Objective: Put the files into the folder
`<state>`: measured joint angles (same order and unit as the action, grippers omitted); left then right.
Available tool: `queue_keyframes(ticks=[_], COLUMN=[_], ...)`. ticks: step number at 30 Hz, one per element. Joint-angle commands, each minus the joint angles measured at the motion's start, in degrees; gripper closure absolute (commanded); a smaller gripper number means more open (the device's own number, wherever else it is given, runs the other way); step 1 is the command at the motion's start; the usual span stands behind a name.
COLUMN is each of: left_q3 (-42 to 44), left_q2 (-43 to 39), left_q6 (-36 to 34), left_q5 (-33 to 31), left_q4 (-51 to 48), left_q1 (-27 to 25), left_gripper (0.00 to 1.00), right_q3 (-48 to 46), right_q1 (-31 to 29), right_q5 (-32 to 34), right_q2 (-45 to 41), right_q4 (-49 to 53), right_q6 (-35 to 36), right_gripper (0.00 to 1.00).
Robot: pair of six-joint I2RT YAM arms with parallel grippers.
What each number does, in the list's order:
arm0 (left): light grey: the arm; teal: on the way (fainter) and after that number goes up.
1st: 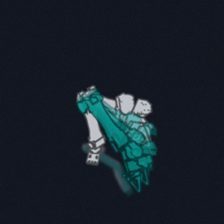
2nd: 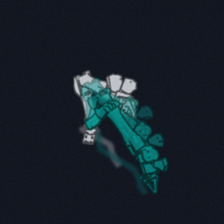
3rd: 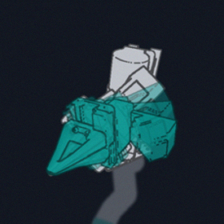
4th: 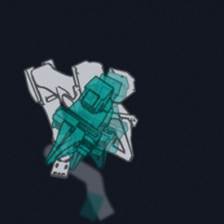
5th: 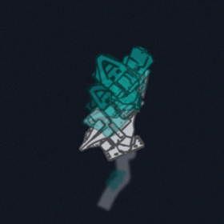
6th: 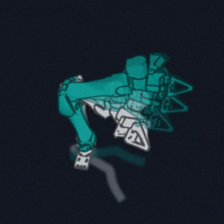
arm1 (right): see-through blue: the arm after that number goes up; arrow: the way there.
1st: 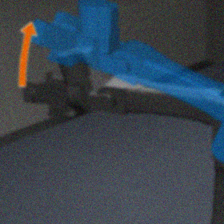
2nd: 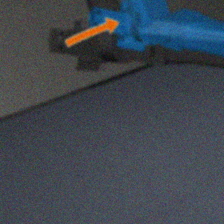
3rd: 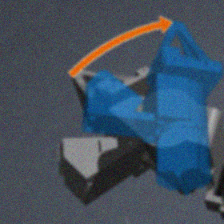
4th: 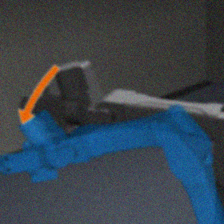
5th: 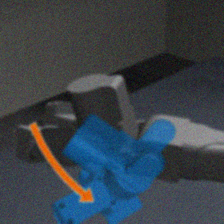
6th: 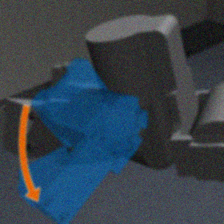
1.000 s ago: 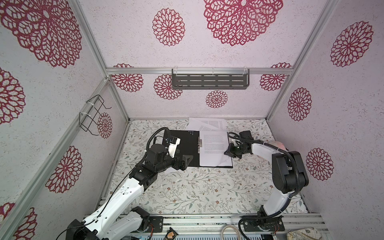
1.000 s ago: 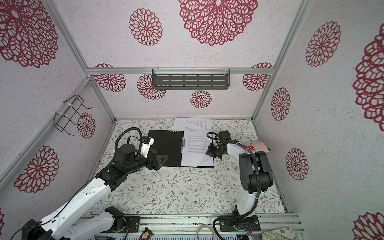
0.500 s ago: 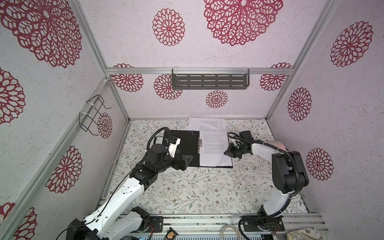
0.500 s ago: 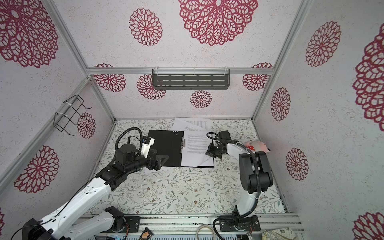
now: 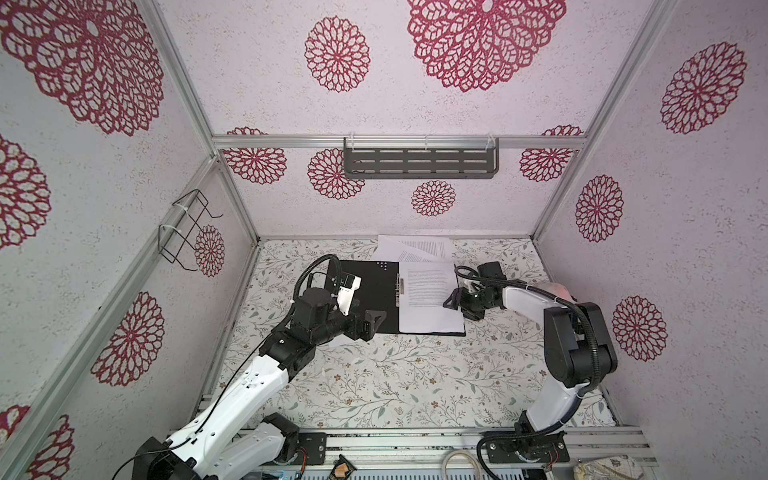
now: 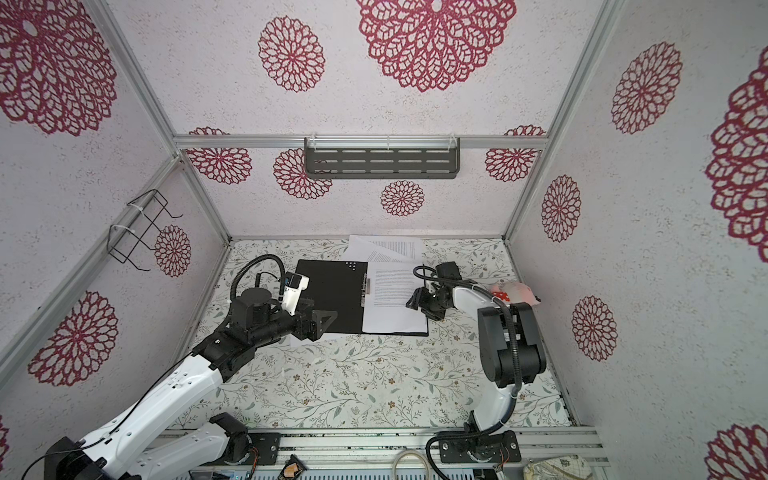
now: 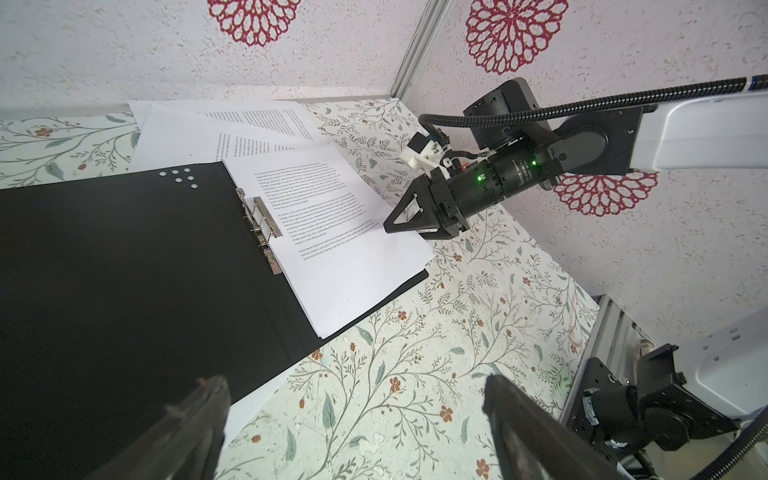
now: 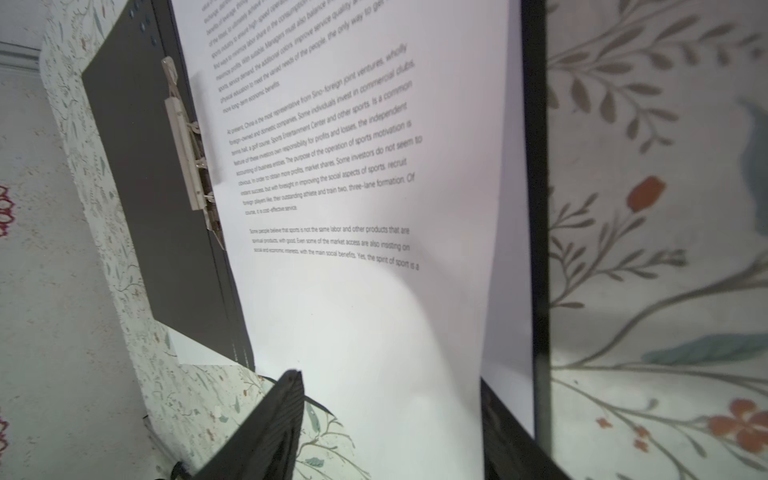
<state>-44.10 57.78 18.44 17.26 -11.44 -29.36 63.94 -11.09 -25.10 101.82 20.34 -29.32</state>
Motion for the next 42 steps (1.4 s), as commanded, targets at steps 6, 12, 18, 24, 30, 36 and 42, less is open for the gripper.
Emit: queue_keyframes(ticks=[6,12,18,24,30,36,42], left_q3=[-1.7,-1.9,-2.0,-2.0,-2.0,-2.0,-2.0], left_q2=[-0.8,-0.9,-0.8,-1.1,-1.3,-1.2,-1.0], left_q6=[-1.4,-1.3,-1.2,-1.3,-0.9,-0.5,-0.4], left_q5=[-0.1,-0.5,-0.9,-1.0,-0.6,0.1,0.5], left_q4=[0.1,0.1,-0.1,-0.5,-0.2,-0.1,0.1], left_q1=[-0.2,-0.2,-0.2,-0.1,-0.2,-0.2,-0.2], left_gripper=[0.01,0.02,0.01,0.01,0.01,0.02,0.01], right_q3=[2.2,5.0,15.7,28.0,39.2,44.2,46.4], right_q1=[-0.8,-3.6,-12.6,-17.8,-19.7,-20.0,-20.1], right_q5=[26.4,31.4,29.3,25.3,22.3,19.9,18.3], right_q2=[-8.5,-13.7,-6.0,7.2,18.8,24.8,28.1], right_q4=[10.4,10.7,12.5,11.7,11.4,10.2,10.5], right_q6=[2.8,1.9,0.4,-1.0,-1.6,-2.8,-3.2], right_gripper=[0.20,0.21,0.32,0.47,0.54,0.59,0.63])
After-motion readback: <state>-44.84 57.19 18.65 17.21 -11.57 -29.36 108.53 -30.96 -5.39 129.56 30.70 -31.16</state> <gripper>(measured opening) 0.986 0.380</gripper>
